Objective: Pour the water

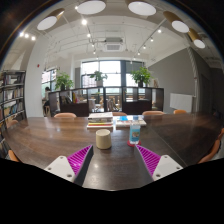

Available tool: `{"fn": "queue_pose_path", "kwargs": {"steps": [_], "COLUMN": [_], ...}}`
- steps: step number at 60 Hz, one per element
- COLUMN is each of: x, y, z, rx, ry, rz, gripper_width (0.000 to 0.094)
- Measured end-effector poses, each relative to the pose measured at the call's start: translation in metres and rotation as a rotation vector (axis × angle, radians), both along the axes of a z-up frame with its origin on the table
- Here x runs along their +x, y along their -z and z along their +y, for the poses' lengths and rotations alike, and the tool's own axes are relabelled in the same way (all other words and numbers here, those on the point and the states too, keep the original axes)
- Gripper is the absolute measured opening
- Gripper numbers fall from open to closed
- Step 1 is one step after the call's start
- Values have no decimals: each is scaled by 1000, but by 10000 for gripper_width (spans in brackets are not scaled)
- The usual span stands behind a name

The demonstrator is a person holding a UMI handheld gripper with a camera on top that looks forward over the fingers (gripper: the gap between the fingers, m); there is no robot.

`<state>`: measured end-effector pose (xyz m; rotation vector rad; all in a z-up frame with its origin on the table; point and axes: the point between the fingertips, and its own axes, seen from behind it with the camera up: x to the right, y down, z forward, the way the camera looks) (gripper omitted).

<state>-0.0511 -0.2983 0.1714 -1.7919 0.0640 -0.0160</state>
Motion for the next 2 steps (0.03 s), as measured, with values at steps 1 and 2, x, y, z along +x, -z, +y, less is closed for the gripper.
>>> {"fn": "queue_pose_path", "kwargs": {"steps": [1, 2], "x": [0, -1], "y": [-1, -1], "z": [-1, -1], "rx": [1, 2], "ry": [-1, -1], "rz": [0, 0], "gripper_width": [840, 841]}}
